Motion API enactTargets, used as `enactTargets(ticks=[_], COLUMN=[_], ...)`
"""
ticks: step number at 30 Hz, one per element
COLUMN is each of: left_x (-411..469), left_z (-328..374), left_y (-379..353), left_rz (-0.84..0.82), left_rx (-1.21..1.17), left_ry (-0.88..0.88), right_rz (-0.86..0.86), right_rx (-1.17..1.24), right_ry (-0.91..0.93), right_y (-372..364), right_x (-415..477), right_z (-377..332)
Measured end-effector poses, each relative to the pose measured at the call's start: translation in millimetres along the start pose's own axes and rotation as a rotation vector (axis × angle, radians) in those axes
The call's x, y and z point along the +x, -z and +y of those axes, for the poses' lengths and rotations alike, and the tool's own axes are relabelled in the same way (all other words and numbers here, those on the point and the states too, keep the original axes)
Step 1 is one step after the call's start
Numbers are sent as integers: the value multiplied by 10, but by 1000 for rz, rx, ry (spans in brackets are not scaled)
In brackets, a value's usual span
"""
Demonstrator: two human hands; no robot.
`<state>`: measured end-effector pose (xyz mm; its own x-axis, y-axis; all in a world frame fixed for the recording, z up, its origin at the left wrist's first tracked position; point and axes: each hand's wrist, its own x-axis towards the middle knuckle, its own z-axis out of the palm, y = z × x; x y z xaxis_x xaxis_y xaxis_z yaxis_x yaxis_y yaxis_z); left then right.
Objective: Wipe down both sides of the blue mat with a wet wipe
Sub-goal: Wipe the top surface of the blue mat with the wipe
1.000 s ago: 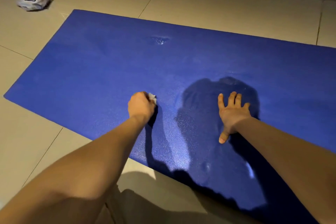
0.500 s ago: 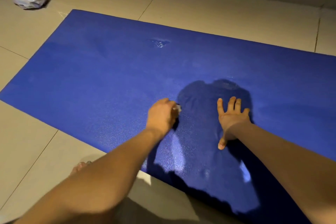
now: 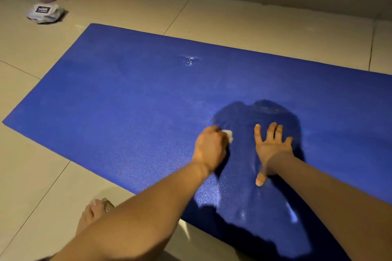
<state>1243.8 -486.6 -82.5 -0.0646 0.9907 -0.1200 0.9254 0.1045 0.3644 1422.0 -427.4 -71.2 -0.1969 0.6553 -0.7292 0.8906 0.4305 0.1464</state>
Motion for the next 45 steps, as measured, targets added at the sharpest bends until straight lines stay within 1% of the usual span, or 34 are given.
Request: enactTargets(ticks=[2,3,5,7,11,13,15,17,19,20,22,23,24,25,26,29,31,33,35,36,38,40,45], left_x=[12,49,126,202,356,410,418,380,326,297,251,259,293,328,358,399,475,586,687,727,764,763,551], left_z=[20,-52,-272,-568,-1106,-1147,-1023,-795,-480,-327,-120,-110,-182,-279,-400,-813,-1071,-1233,-1170,-1084,-841,-573,-31], left_y=[-48,-25,100,266,509,507,421,299,148,81,3,9,15,48,103,367,534,634,628,591,498,351,12], left_rz=[-50,-46,-44,20,141,171,217,226,145,86,-17,-43,-55,-52,-31,127,176,221,263,264,255,207,73], left_rx=[46,57,96,118,148,102,29,-70,-111,-111,-31,17,46,54,52,68,72,17,-74,-133,-198,-217,-113], left_ry=[-142,-175,-144,-32,319,413,445,384,238,128,-108,-191,-223,-200,-137,143,329,504,602,605,533,408,46], right_rz=[1,-1,-2,0,-5,0,1,-3,-5,-10,2,7,5,3,3,12,19,17,15,13,9,13,7], right_rx=[12,17,23,21,14,8,4,-3,-1,11,26,26,26,27,27,23,23,23,18,16,14,14,10], right_ry=[9,14,21,25,22,22,18,15,20,20,16,16,16,16,17,22,22,18,17,18,18,15,13], right_y=[-1,-5,-15,-22,-21,-30,-35,-37,-23,-20,-20,-23,-25,-26,-28,-34,-32,-30,-32,-32,-28,-22,-3], right_x=[-3,0,8,22,48,59,59,56,44,33,36,44,52,57,60,59,66,70,72,75,82,87,81], right_z=[17,27,40,43,37,41,40,38,39,37,37,42,49,54,58,51,45,39,45,47,48,45,37])
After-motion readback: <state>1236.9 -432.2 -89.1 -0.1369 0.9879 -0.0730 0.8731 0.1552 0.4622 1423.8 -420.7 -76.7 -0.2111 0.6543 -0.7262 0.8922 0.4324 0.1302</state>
